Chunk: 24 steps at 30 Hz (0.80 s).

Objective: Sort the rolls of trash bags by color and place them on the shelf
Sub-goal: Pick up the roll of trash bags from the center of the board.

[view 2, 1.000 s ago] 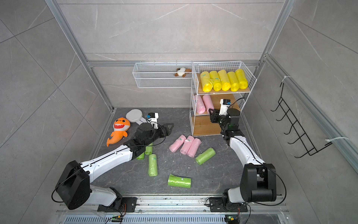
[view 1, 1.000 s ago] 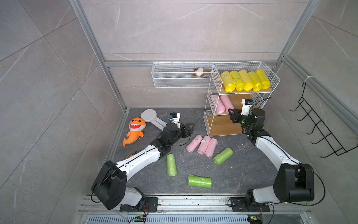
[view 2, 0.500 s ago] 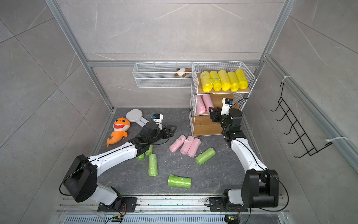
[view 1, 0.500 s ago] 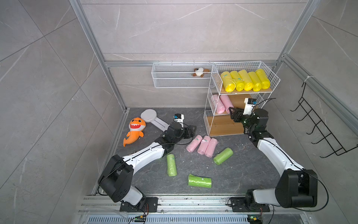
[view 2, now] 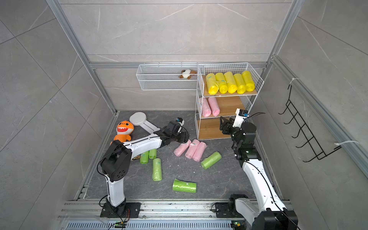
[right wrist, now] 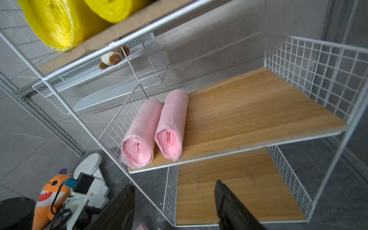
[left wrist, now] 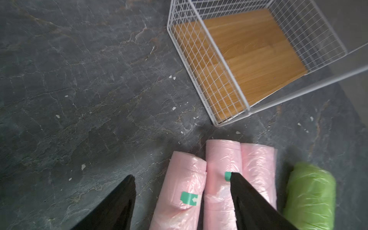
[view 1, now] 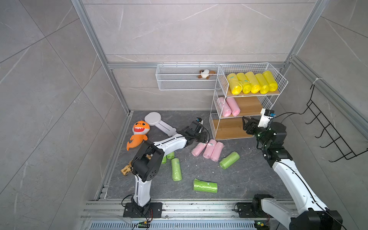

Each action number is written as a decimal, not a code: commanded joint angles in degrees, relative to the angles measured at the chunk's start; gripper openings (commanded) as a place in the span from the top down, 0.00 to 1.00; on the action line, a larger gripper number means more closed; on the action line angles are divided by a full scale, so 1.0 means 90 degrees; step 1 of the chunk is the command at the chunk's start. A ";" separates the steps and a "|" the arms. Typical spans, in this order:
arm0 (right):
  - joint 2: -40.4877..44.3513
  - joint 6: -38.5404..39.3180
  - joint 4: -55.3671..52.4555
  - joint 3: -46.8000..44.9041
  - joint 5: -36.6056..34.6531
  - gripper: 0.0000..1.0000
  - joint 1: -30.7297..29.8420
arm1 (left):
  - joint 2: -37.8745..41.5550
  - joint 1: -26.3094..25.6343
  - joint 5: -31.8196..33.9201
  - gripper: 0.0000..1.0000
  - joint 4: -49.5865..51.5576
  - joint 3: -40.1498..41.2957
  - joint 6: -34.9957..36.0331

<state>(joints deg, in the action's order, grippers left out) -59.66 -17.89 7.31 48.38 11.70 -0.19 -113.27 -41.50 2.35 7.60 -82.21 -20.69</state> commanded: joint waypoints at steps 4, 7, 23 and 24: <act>0.0117 -0.0090 -0.0275 -0.0255 -0.0186 0.32 0.0021 | -0.0596 0.0002 -0.0211 0.22 0.0791 -0.0776 0.0473; 0.0088 -0.0112 -0.0227 -0.0354 -0.0216 0.32 0.0013 | -0.0791 0.0011 -0.0461 0.22 0.0815 -0.0916 0.0499; 0.0001 -0.0160 -0.0200 -0.0609 -0.0275 0.32 0.0021 | -0.1519 0.0020 -0.0281 0.34 0.1423 -0.1475 0.0552; 0.0000 -0.0170 -0.0197 -0.0624 -0.0275 0.32 0.0021 | -0.1570 0.0018 -0.0281 0.33 0.1495 -0.1529 0.0551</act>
<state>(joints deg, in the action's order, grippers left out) -59.51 -18.46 5.30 43.57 9.78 -0.19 -126.39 -41.52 -1.56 18.28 -93.86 -16.84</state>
